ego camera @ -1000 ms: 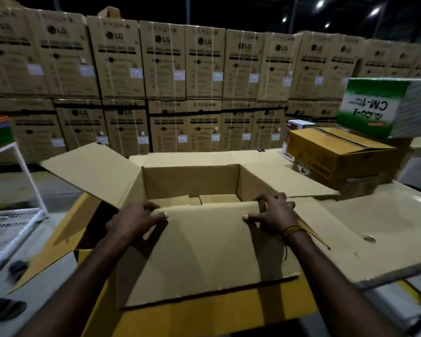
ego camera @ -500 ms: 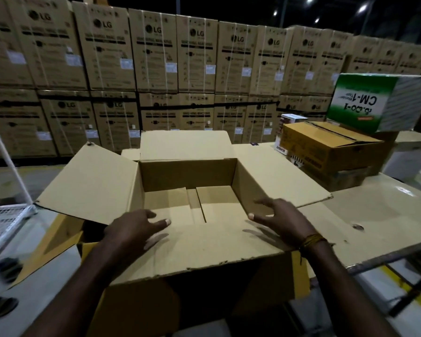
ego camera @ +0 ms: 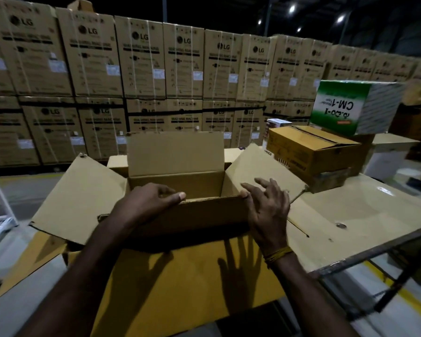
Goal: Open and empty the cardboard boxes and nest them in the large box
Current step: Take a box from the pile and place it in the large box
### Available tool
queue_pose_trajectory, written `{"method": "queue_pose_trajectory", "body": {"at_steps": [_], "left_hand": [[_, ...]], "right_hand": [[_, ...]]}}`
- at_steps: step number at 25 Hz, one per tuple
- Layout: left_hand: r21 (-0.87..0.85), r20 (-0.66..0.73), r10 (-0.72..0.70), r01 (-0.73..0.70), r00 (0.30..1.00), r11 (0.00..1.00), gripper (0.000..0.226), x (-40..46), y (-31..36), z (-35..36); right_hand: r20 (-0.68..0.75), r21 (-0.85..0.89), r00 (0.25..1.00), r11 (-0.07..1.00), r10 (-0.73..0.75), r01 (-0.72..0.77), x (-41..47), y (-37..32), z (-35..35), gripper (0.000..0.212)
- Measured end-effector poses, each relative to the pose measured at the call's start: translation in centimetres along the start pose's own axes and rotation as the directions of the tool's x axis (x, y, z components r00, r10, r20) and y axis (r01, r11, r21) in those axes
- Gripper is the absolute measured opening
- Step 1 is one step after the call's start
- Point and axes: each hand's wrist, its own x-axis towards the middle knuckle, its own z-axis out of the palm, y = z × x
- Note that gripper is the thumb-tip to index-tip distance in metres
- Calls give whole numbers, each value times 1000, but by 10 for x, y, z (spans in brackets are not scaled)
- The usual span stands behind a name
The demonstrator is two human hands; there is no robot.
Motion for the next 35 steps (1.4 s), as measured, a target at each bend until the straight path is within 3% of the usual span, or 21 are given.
{"method": "queue_pose_trajectory", "body": {"at_steps": [4, 7, 12, 17, 22, 27, 30, 35], "left_hand": [[179, 114, -76, 55, 991, 982, 78, 12, 7, 24], [300, 40, -86, 71, 995, 951, 71, 14, 13, 38], [177, -34, -9, 15, 999, 984, 64, 20, 47, 58], [169, -98, 114, -96, 989, 981, 57, 34, 100, 98], [153, -163, 260, -236, 952, 960, 54, 56, 163, 154], [191, -256, 416, -376, 873, 907, 52, 79, 236, 228], [184, -247, 453, -418, 856, 890, 51, 87, 275, 272], [159, -112, 474, -455, 873, 876, 53, 110, 319, 339]], "right_hand": [[263, -112, 965, 994, 16, 14, -6, 9, 7, 64], [316, -135, 948, 991, 23, 21, -11, 18, 8, 60], [312, -121, 950, 991, -18, 58, -8, 29, 7, 72], [310, -100, 951, 995, 8, 24, 0, 67, -9, 62], [256, -95, 966, 995, 46, -22, 12, 135, -41, 58], [200, -170, 974, 983, 106, -72, 20, 229, -78, 52], [199, -217, 969, 971, 145, -101, 17, 281, -101, 52], [208, -257, 961, 958, 183, -127, 11, 337, -123, 51]]}}
